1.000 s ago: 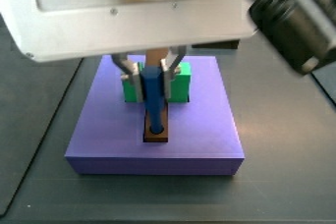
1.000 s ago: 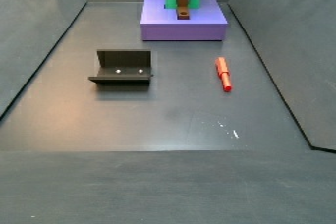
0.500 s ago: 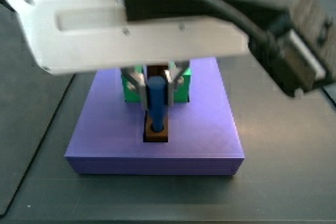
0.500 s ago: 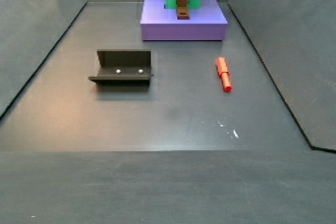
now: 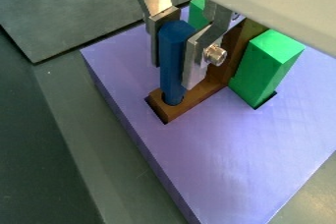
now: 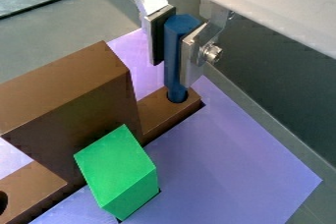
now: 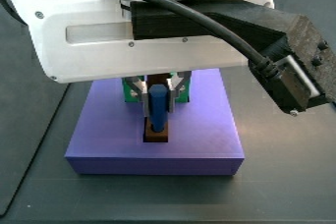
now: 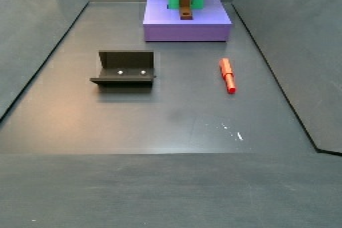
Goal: Pick up the blue object. Move up. Place the blue object on the fixture. Regrasp the blue object. Move to above the board. Insert the blue object.
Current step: Insert the blue object.
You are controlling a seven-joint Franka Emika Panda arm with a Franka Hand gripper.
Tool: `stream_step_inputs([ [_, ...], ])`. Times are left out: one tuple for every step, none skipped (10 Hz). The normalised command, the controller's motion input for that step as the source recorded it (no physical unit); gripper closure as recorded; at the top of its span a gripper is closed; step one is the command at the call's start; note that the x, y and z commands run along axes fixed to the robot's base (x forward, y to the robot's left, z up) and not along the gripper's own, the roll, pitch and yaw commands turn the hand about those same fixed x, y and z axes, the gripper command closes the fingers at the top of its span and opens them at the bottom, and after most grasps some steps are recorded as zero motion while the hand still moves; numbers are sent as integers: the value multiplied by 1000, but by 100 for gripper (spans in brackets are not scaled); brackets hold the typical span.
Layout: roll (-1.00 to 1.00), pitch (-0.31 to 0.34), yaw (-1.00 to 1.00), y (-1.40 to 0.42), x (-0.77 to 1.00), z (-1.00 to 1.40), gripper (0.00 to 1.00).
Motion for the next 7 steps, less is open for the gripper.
stream_step_inputs([
  [-51,11,-100,191,129,-169,100],
  [-116,-69,-40,0,160,-497,100],
  [-136,-6,54,-274,223,-286,100],
  [-133,0,26,-269,257,-217,100],
  [-113,0,0,-91,254,-171,100],
  [-139,34,0,-183,300,0,100],
  [-157,0,0,-109,251,-71,100],
])
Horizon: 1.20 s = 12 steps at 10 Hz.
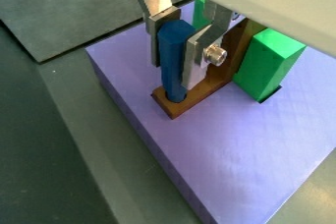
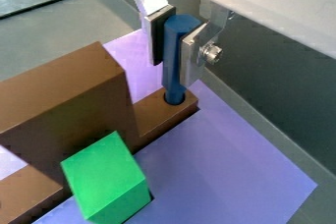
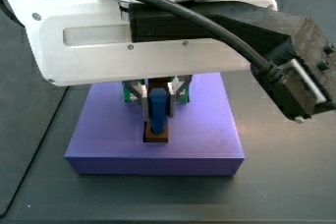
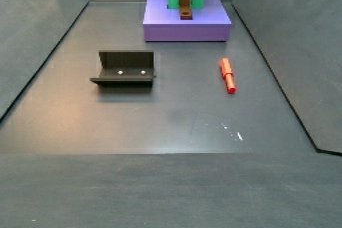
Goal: Pick up the blue object. Move up. Place the blue object on the fixture. Regrasp the blue object. Move to above the board. Insert the blue object.
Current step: Insert the blue object.
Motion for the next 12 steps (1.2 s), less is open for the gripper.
stream_step_inputs([
  [-17,0,0,0,211,-269,100],
  [0,-13,0,103,109,-440,100],
  [0,-23,-20,157,83,-471,100],
  [0,-41,-3,91,40,-446,100],
  [47,-41,0,74,14,-454,100],
  [91,0,0,103,3,-306,100],
  [89,67,0,189,31,0,100],
  [250,83,0,163,29,0,100],
  [304,99,0,120,74,0,100],
  [307,123,0,66,74,0,100],
  [266,149,0,43,66,77,100],
  [99,176,0,0,0,306,100],
])
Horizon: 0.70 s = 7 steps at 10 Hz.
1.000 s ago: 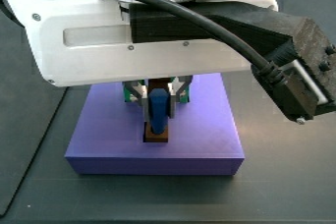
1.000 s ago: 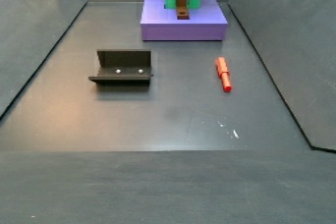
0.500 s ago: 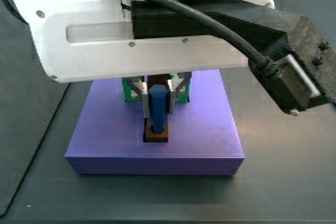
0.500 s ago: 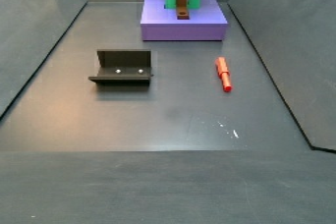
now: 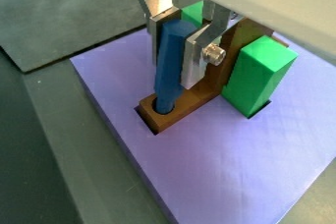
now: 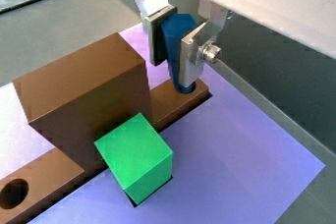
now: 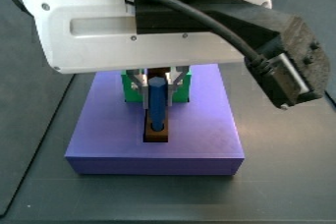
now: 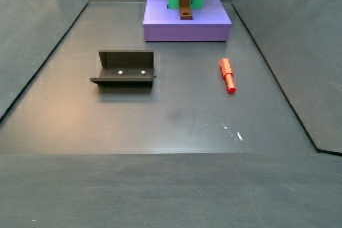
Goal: Pick up the blue object. Move up. Place the blue object on the fixture. Regrasp the blue object. Move to above the board. Insert the blue object.
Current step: Insert the blue object.
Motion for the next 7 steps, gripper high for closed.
stream_step_inputs([
  [51,27,0,-191,31,69,100],
  [50,24,0,-134,154,0,100],
  [121,0,0,-71,103,-137,100],
  [210,0,23,-26,134,-206,100],
  [384,0,26,-14,114,-254,100],
  [446,1,46,-237,0,-129,100],
  [369,17,43,-263,40,-11,100],
])
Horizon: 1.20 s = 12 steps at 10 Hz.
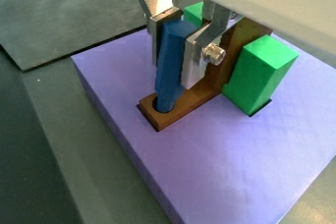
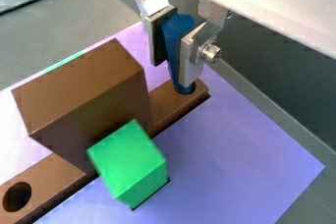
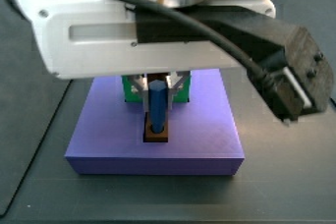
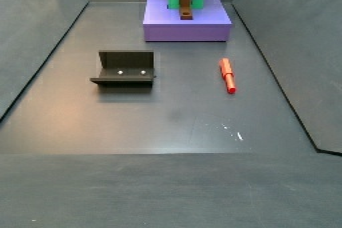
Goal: Pick up the blue object. Move up. Place the blue object on the fixture. Regrasp the blue object. Move to above the board. Insert the blue object.
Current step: Insert the blue object.
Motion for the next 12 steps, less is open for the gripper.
stream_step_inputs([
  [409,0,100,-191,126,-57,100],
  [500,0,143,-131,114,-109,100],
  [500,0,157,-169,143,-143,100],
  [484,9,126,-97,366,-231,100],
  [434,26,66,0,357,-200,100],
  [500,84,86,0,289,-46,100],
  [447,90,63,0,414,-69,100],
  [166,7,0,0,220,-229,100],
  [113,0,0,0,131,-411,100],
  [94,0,3,-163,74,-260,100],
  [29,0,0,-171,66,-123,100],
  [0,0,0,-69,0,-94,100],
])
